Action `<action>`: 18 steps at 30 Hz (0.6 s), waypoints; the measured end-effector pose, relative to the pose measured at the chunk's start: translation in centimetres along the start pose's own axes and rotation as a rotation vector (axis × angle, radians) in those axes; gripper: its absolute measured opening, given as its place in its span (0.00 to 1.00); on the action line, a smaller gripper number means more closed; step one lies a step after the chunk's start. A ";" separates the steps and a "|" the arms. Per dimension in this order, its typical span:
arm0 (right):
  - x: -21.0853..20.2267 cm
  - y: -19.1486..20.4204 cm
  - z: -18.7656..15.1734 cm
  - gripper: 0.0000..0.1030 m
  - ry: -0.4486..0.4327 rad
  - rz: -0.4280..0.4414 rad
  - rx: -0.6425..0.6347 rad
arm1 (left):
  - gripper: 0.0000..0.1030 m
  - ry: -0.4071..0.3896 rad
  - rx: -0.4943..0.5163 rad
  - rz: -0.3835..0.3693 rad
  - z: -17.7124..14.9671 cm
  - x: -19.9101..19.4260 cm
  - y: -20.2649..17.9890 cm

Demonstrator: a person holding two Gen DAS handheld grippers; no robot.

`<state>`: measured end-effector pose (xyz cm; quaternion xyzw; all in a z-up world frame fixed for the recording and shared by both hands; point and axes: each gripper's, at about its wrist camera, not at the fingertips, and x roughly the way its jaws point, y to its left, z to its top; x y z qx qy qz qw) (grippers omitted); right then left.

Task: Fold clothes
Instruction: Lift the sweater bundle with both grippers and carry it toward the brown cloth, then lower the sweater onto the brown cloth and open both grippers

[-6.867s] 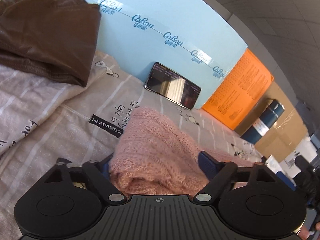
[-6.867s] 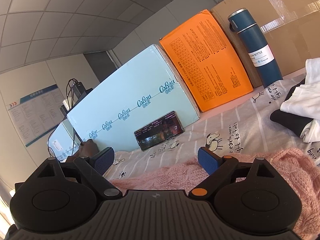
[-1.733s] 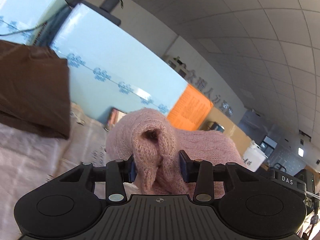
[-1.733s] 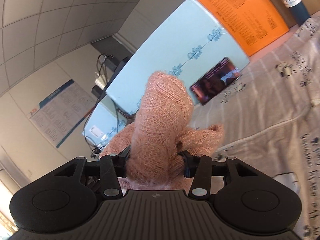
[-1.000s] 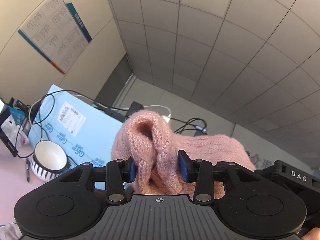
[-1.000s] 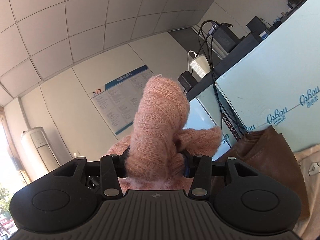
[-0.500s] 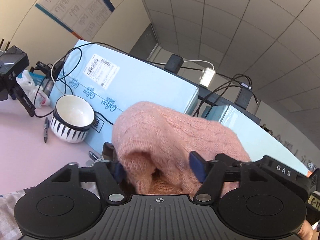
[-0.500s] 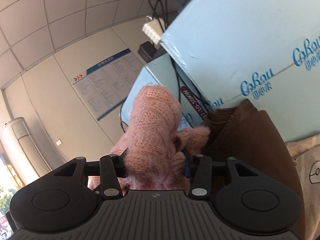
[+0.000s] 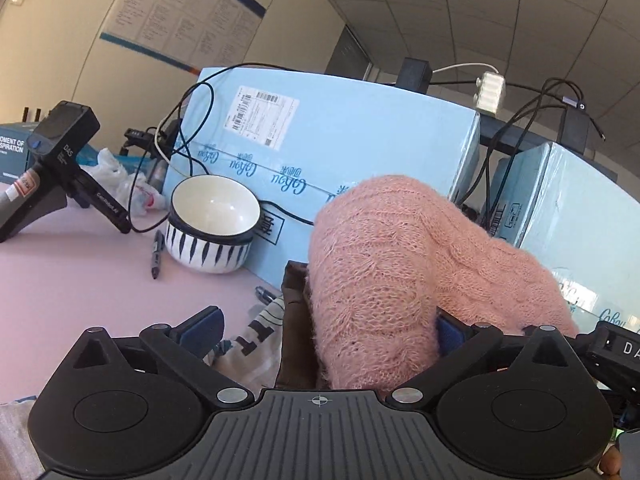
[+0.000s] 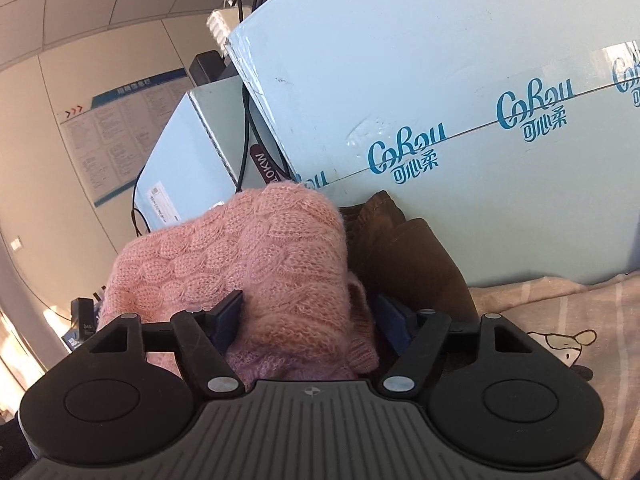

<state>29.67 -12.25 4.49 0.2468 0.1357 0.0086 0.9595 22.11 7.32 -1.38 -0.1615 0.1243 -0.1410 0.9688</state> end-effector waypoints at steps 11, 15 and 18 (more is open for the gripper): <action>-6.6 2.6 2.3 0.97 -0.113 -0.005 -0.077 | 1.00 -0.234 0.044 -0.013 2.5 -9.8 -4.0; -10.8 2.3 2.2 0.99 -0.107 0.006 -0.104 | 1.00 -0.204 -0.024 -0.056 1.0 -13.4 -5.5; -13.8 2.3 1.1 1.00 -0.110 0.011 -0.184 | 1.00 -0.186 -0.034 -0.025 -1.0 -15.2 -6.8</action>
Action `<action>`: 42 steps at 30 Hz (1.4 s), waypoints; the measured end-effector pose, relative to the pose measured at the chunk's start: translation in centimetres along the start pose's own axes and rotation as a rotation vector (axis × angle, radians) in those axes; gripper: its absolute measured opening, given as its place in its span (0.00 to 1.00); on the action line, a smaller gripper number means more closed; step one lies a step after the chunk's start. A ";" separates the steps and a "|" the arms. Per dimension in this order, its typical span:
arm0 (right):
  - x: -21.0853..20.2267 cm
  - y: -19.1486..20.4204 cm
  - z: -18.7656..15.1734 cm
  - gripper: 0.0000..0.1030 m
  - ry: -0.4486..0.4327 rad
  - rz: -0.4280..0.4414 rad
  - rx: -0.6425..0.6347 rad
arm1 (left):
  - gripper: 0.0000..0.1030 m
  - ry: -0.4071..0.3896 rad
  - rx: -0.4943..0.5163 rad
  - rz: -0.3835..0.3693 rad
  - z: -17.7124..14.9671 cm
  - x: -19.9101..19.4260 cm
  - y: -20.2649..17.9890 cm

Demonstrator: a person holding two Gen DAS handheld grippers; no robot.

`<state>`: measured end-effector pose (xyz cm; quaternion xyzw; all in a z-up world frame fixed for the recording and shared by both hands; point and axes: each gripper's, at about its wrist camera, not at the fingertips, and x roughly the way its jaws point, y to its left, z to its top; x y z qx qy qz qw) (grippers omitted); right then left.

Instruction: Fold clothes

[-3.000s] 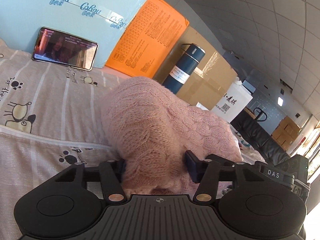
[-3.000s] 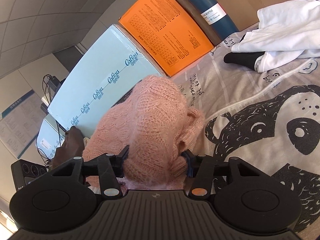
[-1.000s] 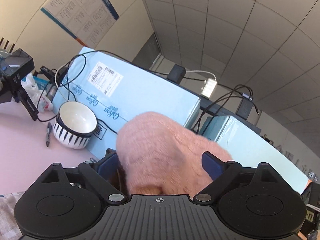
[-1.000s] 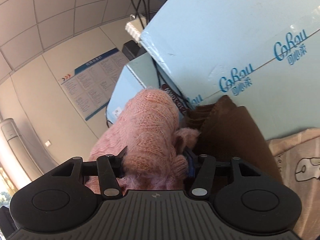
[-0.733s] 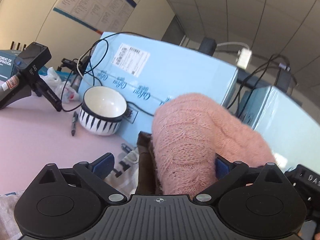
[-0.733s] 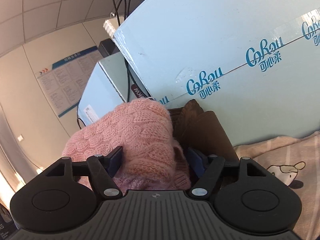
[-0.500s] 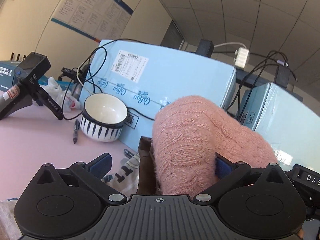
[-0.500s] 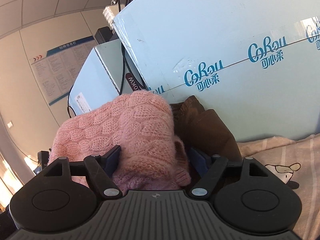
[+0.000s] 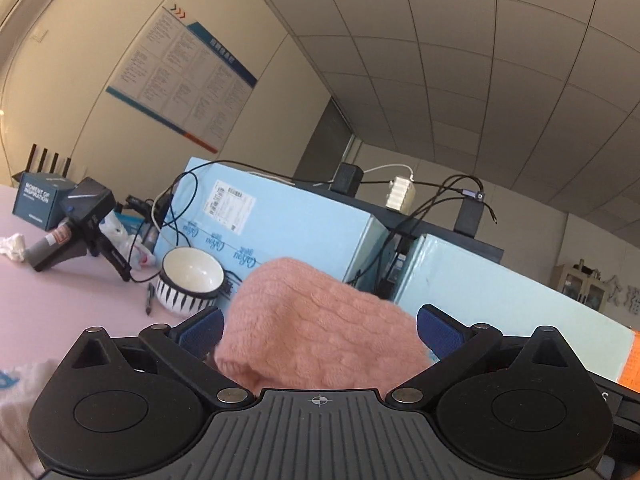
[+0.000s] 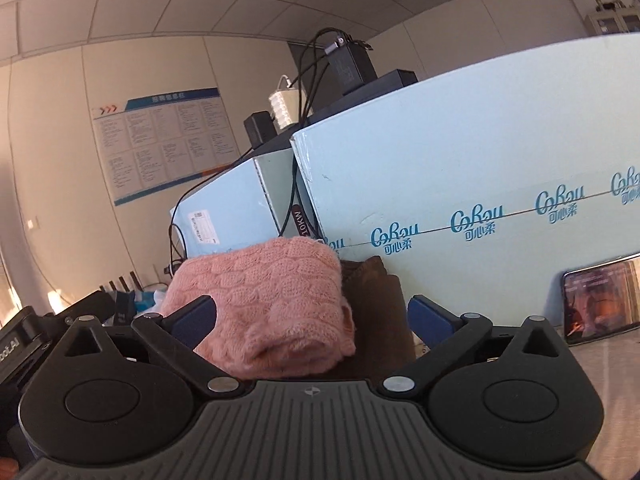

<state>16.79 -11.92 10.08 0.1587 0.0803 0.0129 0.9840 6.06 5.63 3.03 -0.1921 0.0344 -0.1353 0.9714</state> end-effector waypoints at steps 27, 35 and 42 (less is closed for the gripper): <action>-4.2 -1.9 -5.9 1.00 -0.206 -0.067 -0.169 | 1.00 -0.105 0.422 0.330 -6.2 -3.5 -6.2; -4.6 -1.6 -6.2 1.00 -0.231 -0.063 -0.188 | 1.00 -0.141 0.419 0.362 -6.1 -3.8 -6.1; -4.6 -1.7 -6.2 1.00 -0.234 -0.055 -0.188 | 1.00 -0.147 0.425 0.355 -6.1 -3.7 -6.2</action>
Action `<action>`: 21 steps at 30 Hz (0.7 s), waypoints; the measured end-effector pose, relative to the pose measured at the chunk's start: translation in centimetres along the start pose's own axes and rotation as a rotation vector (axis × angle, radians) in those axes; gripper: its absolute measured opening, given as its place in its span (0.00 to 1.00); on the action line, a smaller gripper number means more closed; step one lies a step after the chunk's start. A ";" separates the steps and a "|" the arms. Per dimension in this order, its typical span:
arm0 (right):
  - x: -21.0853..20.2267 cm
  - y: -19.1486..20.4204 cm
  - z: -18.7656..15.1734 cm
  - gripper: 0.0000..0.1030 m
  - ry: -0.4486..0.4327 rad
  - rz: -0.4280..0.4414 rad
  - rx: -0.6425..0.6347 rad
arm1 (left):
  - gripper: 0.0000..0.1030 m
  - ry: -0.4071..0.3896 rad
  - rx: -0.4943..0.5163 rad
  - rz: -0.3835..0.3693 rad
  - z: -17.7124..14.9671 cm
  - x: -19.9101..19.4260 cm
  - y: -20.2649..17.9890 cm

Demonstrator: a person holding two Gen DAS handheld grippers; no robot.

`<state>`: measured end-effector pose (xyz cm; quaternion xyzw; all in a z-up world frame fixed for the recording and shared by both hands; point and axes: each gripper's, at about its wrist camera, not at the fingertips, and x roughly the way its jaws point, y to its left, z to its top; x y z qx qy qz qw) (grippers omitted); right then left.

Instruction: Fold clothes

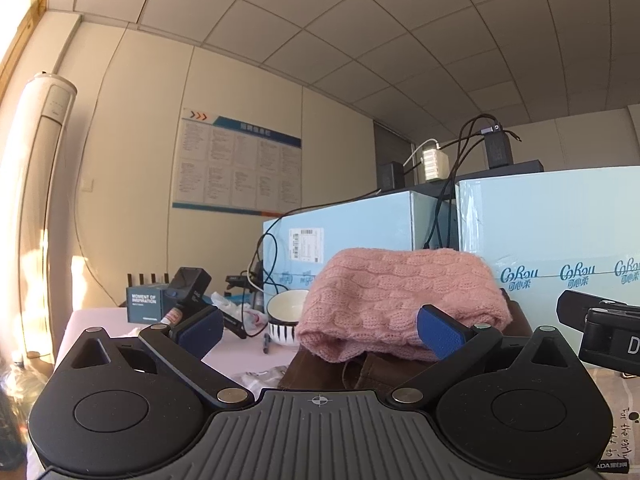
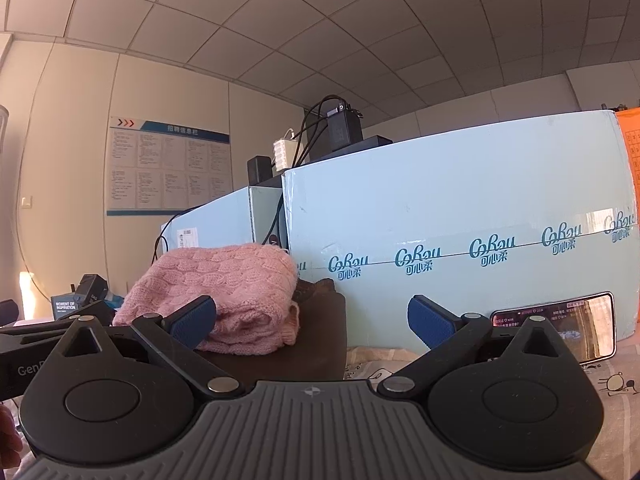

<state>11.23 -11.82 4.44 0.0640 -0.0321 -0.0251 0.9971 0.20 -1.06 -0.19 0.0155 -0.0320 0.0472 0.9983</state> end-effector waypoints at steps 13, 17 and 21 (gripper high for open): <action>0.5 -0.2 0.0 1.00 0.024 0.032 0.013 | 1.00 0.033 0.025 0.027 -0.1 0.8 -0.4; 0.9 -0.3 0.0 1.00 0.049 0.031 0.023 | 1.00 0.019 0.019 0.014 -0.1 0.5 -0.3; 0.5 -0.2 -0.1 1.00 0.031 0.025 0.019 | 1.00 0.004 0.006 0.010 0.0 0.2 -0.1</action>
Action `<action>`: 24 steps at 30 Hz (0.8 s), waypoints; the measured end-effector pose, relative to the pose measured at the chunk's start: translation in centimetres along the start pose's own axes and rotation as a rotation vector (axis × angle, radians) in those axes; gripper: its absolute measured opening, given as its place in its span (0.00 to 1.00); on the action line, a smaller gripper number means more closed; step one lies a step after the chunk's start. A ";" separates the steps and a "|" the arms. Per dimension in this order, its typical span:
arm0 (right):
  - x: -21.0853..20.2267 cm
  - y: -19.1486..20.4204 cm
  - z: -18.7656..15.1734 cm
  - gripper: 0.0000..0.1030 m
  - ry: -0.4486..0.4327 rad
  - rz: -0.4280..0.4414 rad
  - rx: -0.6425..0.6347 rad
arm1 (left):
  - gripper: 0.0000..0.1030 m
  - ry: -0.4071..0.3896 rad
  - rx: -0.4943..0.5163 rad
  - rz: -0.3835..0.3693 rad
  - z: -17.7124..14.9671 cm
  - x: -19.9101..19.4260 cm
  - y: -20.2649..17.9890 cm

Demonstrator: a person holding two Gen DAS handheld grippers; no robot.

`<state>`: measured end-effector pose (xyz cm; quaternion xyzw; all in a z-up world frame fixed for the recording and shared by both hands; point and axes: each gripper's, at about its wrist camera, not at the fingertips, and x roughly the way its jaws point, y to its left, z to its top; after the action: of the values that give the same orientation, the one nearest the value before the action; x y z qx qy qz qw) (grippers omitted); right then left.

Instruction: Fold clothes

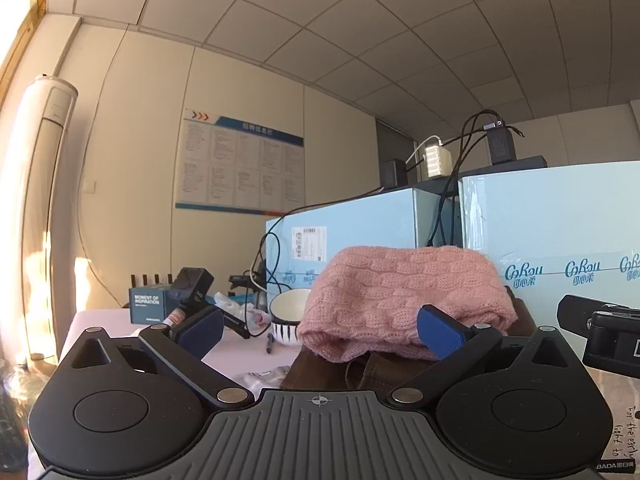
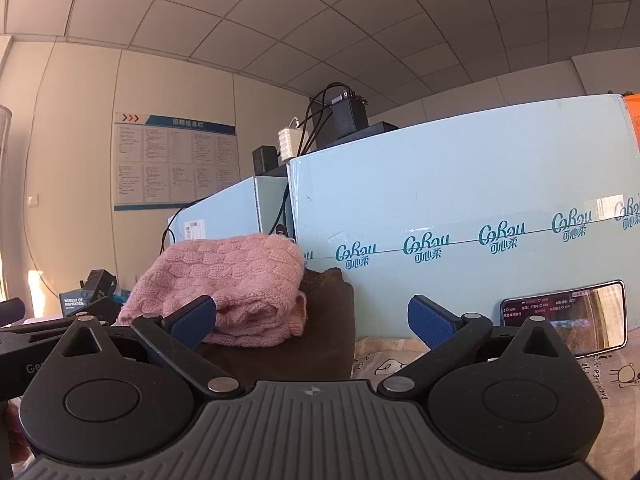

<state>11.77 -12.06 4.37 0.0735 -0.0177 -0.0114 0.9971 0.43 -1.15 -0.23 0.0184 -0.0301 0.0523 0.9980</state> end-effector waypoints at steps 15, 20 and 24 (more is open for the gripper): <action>-0.3 0.0 0.0 1.00 -0.014 -0.002 -0.003 | 1.00 -0.007 -0.008 -0.008 0.1 0.0 0.1; -0.3 0.0 0.0 1.00 -0.014 -0.002 -0.004 | 1.00 -0.007 -0.008 -0.009 0.1 0.0 0.1; -0.3 0.1 0.0 1.00 -0.012 -0.002 -0.006 | 1.00 -0.003 -0.008 -0.009 0.1 0.0 0.2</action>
<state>11.49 -11.96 4.36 0.0706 -0.0234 -0.0131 0.9971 0.41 -1.00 -0.13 0.0147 -0.0319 0.0478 0.9982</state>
